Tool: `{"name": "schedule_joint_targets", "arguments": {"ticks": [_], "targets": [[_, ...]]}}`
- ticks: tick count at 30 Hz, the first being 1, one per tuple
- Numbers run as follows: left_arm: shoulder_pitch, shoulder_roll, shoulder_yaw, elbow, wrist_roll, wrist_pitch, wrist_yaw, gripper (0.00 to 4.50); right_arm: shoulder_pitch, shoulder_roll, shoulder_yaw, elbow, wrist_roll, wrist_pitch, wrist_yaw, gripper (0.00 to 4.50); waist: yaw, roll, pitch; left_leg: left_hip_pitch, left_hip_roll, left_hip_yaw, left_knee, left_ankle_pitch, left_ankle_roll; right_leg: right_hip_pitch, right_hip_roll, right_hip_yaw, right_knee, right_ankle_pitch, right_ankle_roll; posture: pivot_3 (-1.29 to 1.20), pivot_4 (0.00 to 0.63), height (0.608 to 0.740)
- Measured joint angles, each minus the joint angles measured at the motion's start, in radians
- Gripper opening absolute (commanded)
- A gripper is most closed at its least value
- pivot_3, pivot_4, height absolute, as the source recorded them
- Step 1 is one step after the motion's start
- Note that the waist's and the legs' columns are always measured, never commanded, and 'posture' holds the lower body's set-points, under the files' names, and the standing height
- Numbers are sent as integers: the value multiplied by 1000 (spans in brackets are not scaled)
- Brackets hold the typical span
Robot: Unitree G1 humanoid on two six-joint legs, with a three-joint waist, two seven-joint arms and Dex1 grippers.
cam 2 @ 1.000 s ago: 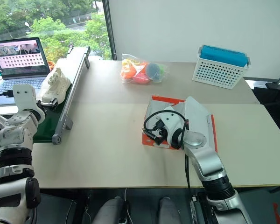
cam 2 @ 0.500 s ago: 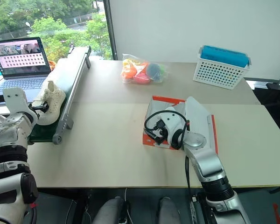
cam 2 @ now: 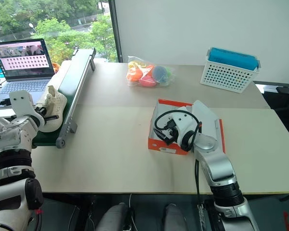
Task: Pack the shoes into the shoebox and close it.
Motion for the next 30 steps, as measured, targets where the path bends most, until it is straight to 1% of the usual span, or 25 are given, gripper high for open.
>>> {"name": "schedule_joint_targets", "arguments": {"ticks": [7, 11, 13, 16, 18, 21, 26, 30], "targets": [[-1, -6, -2, -5, 2, -6, 6, 115, 0, 0, -3, 0, 0, 10, -13, 4500, 2, 0, 0, 0, 0, 0, 0, 0, 0, 0, 0, 0, 0, 0, 0, 0, 150, 699], [22, -49, -5, -51, 21, -141, 41, 115, 0, 0, -4, -1, 0, 19, -17, 4500, 7, 0, 0, -2, 0, -1, 0, 1, -2, -1, -1, 0, -1, 0, 0, 0, 150, 699], [49, -79, -30, -127, 61, -267, 82, 115, 0, 1, -4, -3, 1, 28, -17, 4500, 5, -1, 1, -5, 0, 0, 0, 2, -4, -3, -1, 0, -2, 0, 0, 0, 150, 699], [76, -112, -57, -232, 110, -379, 141, 115, 0, 1, -4, -4, 3, 35, -17, 4500, -2, -1, 1, -6, 0, 1, 0, 2, -4, -4, -2, 0, -2, 0, 0, 0, 150, 699], [96, -135, -78, -294, 131, -420, 166, 115, 0, 1, -4, -4, 3, 35, -17, 4500, -4, -1, 1, -5, 0, 2, 0, 2, -3, -4, -3, 0, -2, 0, 0, 0, 150, 699], [119, -159, -109, -332, 155, -428, 177, 115, 0, 1, -4, -4, 3, 36, -16, 4500, -6, -1, 1, -5, 0, 2, 0, -1, 2, -4, -2, 0, -1, 0, 0, 0, 150, 699], [147, -167, -127, -343, 156, -397, 157, 115, -1, 1, -3, -4, 3, 36, -16, 4500, -10, -1, 1, -5, 1, 1, 0, -1, 2, -4, 0, 0, -1, 0, 0, 0, 150, 699], [152, -175, -118, -346, 115, -346, 137, 115, -7, 3, -1, -2, 3, 36, -16, 4500, -9, -1, 1, -5, 0, 1, 0, -1, 3, -4, 0, 0, -1, 0, 0, 0, 150, 699]]}}
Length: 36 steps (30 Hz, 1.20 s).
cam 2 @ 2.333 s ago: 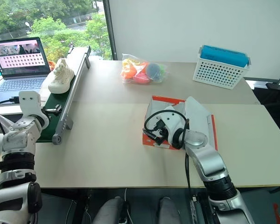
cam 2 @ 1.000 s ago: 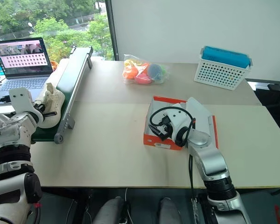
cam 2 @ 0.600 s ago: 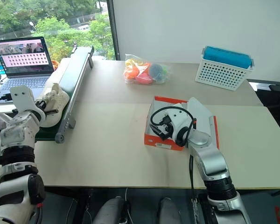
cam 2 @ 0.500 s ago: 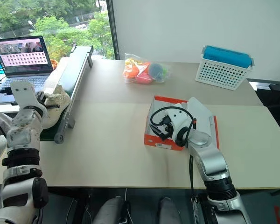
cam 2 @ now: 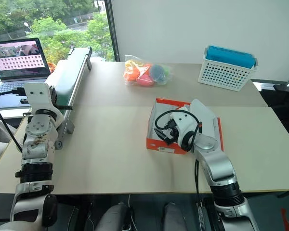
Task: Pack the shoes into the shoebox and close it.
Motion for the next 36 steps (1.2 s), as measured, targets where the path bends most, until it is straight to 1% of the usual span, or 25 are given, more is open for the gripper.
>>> {"name": "schedule_joint_targets", "arguments": {"ticks": [5, 9, 12, 13, 17, 19, 21, 22, 23, 24, 26, 28, 29, 30, 32, 33, 36], "targets": [[-33, 14, 11, -5, -35, 25, -35, 115, -7, 5, 2, 1, -1, 0, 0, 4500, 2, 0, 0, 0, 0, -1, 0, 0, 0, 0, 0, 0, 0, 0, 0, 0, 150, 699], [-131, 63, 10, -18, -35, 38, -51, 115, -16, 8, 5, 13, -4, 0, 1, 4500, 3, -1, 0, 0, 0, -1, 0, 0, 0, 0, 0, 0, 0, 0, 0, 0, 150, 699], [-180, 79, 9, -53, -37, 42, -61, 115, -21, 12, 5, 25, -7, 0, 1, 4500, 2, -1, 0, 0, 0, 0, 0, 1, -1, 0, 0, 0, 0, 0, 0, 0, 150, 699], [-188, 82, 9, -71, -43, 55, -68, 115, -21, 16, 5, 27, -8, 0, 1, 4500, 2, -1, 0, 0, 0, 0, 0, 3, -5, 0, 0, 0, 0, 0, 0, 0, 150, 699], [-190, 115, 10, -188, -91, 181, -121, 115, -26, 20, 7, 29, -8, 0, 5, 4500, -3, -2, 1, 0, 0, 0, 0, 3, -5, 0, 1, 0, 0, 0, 0, 0, 150, 699], [-189, 208, 18, -262, -164, 313, -205, 115, -31, 21, 15, 30, -8, 0, 15, 4500, -12, -2, 1, 0, 0, 0, -1, 3, -5, -1, 2, 0, 0, 0, 0, 0, 150, 699], [-170, 373, 37, -302, -251, 475, -336, 622, -39, 16, 29, 31, -7, 1, 29, 4500, -29, -2, 2, 0, 1, 1, -2, 4, -7, -4, 3, 2, 2, -1, 0, 0, 150, 699], [-143, 466, 75, -320, -295, 559, -410, 804, -43, 14, 35, 30, -6, 4, 41, 4500, -39, -1, 2, 0, 1, 1, -3, 4, -7, -5, 3, 3, 3, -1, 0, 0, 150, 699], [-118, 527, 111, -323, -328, 615, -460, 1133, -45, 11, 37, 29, -5, 6, 48, 4500, -46, -1, 2, 0, 1, 1, -4, 5, -8, -7, 3, 3, 3, -2, 0, 0, 150, 699], [-89, 575, 178, -322, -373, 684, -507, 1537, -49, 10, 39, 27, -4, 13, 54, 4500, -48, -1, 2, 0, 1, 1, -4, 6, -10, -7, 3, 4, 5, -4, 1, 0, 150, 699], [-23, 610, 252, -325, -398, 721, -549, 2149, -61, 15, 46, 26, -1, 20, 63, 4500, -46, -1, 2, 0, 1, 0, -4, 6, -10, -7, 3, 3, 5, -6, 4, 0, 150, 699], [99, 633, 296, -332, -399, 741, -595, 2831, -73, 20, 52, 22, 2, 23, 71, 4500, -45, 0, 3, 1, 1, 1, -4, 6, -10, -7, 2, 4, 6, -6, 4, 0, 150, 699], [184, 638, 315, -338, -398, 746, -625, 3287, -80, 23, 55, 22, 2, 24, 75, 4500, -44, 0, 3, 0, 1, 1, -4, 6, -10, -7, 2, 4, 6, -6, 3, 0, 150, 699], [264, 636, 320, -337, -398, 757, -653, 3597, -85, 24, 56, 22, 2, 25, 77, 4500, -40, -1, 3, 0, 1, 0, -4, 6, -11, -8, 2, 3, 6, -5, 1, 0, 150, 699], [336, 629, 329, -336, -398, 761, -680, 4403, -92, 27, 57, 22, 2, 28, 78, 4500, -33, -2, 3, -2, 1, 0, -4, 5, -14, -11, 2, 3, 5, -3, -3, 0, 150, 699], [365, 626, 333, -336, -397, 758, -688, 4482, -95, 30, 58, 23, 2, 31, 78, 4500, -27, -3, 3, -3, 1, 0, -4, 3, -19, -13, 2, 3, 5, -3, -3, 0, 150, 699], [463, 607, 347, -339, -384, 726, -699, 4482, -98, 42, 62, 19, 3, 45, 77, 4500, -21, -3, 3, -4, 1, 1, -4, 3, -19, -13, 1, 3, 5, -3, -4, 0, 150, 699]]}}
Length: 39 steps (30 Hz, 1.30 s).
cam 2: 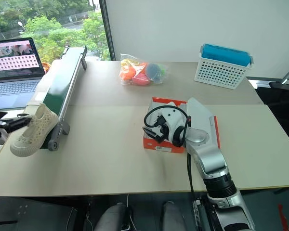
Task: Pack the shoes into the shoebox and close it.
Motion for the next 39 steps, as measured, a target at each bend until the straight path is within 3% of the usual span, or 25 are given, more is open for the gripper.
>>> {"name": "schedule_joint_targets", "arguments": {"ticks": [3, 9, 20, 23, 28, 33, 36, 39], "targets": [[52, -57, -2, 4, -8, -16, -11, 4482, 0, 13, 0, -12, 0, 12, -9, 4500, 2, -1, 0, -2, 1, -1, 0, 0, 0, -1, 0, -1, 0, 0, -1, 0, 150, 699], [46, -59, -60, 23, -6, -22, -16, 4482, 9, 34, 3, -41, 0, 28, -33, 4500, 3, -2, 0, -2, 0, -1, 0, 0, 0, -1, 0, -2, 0, 0, -1, 0, 150, 699], [-164, -89, -293, 177, 117, -130, 47, 4482, 44, 61, -41, -53, 2, 34, -82, 4500, 7, -2, 0, -2, 0, -1, 0, 3, 7, 0, 0, -2, 1, 0, -1, 0, 150, 699], [-180, -96, -309, 186, 128, -137, 50, 3859, 44, 65, -57, -53, 2, 34, -90, 4500, 11, -2, 0, -2, 0, -1, 0, 4, 7, 0, 0, -2, 1, 0, -1, 0, 150, 699], [-211, -96, -326, 202, 130, -137, 36, 1880, 44, 69, -63, -53, 2, 34, -101, 4500, 26, -2, 0, -2, -1, -1, 1, 4, 8, 0, 0, -2, 1, 0, -1, 0, 150, 699], [-224, -96, -337, 202, 133, -134, 32, 377, 47, 69, -64, -53, 2, 33, -108, 4500, 28, -1, 0, -2, -1, -2, 1, 3, 9, 1, 0, -2, 2, 0, -1, 0, 150, 699], [-236, -97, -346, 202, 136, -124, 35, 14, 50, 68, -64, -53, 2, 33, -109, 4500, 29, -1, 0, -2, -1, -2, 1, 4, 9, 1, 0, -2, 2, 0, -1, 0, 150, 699], [-244, -103, -352, 202, 147, -120, 40, 14, 51, 68, -66, -53, 2, 33, -112, 4500, 30, -1, 0, -2, -1, -2, 1, 4, 10, 1, 0, -2, 2, 0, -1, 0, 150, 699]]}}
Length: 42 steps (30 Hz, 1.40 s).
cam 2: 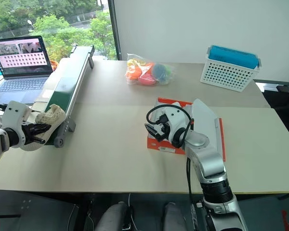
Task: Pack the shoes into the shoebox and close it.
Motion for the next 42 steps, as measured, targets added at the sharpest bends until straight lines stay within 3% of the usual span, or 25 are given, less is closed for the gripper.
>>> {"name": "schedule_joint_targets", "arguments": {"ticks": [7, 11, 16, 19, 24, 27, 29, 37, 42], "targets": [[-65, -100, 41, 64, -1, -30, 64, 14, 0, -2, -4, 0, -1, 0, -8, 4500, 7, 3, -2, 0, 0, -1, 0, 1, 3, 0, 0, -1, 0, 0, 0, 0, 150, 699], [-162, -177, 149, 72, -131, 5, 78, 14, -5, 9, -5, 1, 1, 0, -9, 4500, -4, -1, -1, -4, 0, -1, 2, 3, -1, -1, 1, -1, 0, 1, 1, 0, 150, 699], [-200, -207, 182, 12, -202, 38, 102, 14, -50, 62, -56, 38, 31, 14, -35, 4500, -30, -1, -1, -4, 0, 0, 2, 3, -1, -1, 1, 0, 0, 1, 1, 0, 150, 699], [-200, -265, 173, -25, -241, 81, 125, 14, -127, 159, -158, 90, 101, 99, -91, 4500, -35, -1, -1, -3, 0, 0, 1, 4, -3, -2, 1, 0, 1, 1, 0, 0, 150, 699], [-259, -468, 130, -133, -365, 181, 203, 14, -302, 360, -328, 241, 247, 319, -215, 4500, -27, -1, -1, -4, 0, -1, 1, 5, -3, -1, 1, -1, 1, 2, 0, 0, 150, 699], [-316, -629, 107, -194, -471, 234, 271, 14, -323, 379, -349, 273, 338, 414, -261, 4500, -20, -1, -1, -7, -1, -1, 2, 3, -1, -1, 1, 0, 1, 4, 2, 0, 150, 699], [-330, -671, 98, -226, -515, 257, 301, 14, -324, 379, -368, 285, 370, 438, -292, 4500, -27, -1, -1, -7, -2, 0, 2, 2, 0, -1, 0, 2, 0, 4, 3, 0, 150, 699], [-317, -704, 50, -249, -574, 260, 341, 14, -392, 379, -567, 333, 555, 416, -437, 4500, -45, -1, -1, -5, -1, -1, 1, 2, 2, -2, 3, 2, 1, 4, 2, 0, 150, 699], [-317, -695, 48, -258, -586, 254, 341, 14, -402, 374, -580, 325, 593, 416, -469, 4500, -45, 0, -1, -5, -1, 0, 1, 3, 1, -2, 3, 3, 0, 4, 2, 0, 150, 699]]}}
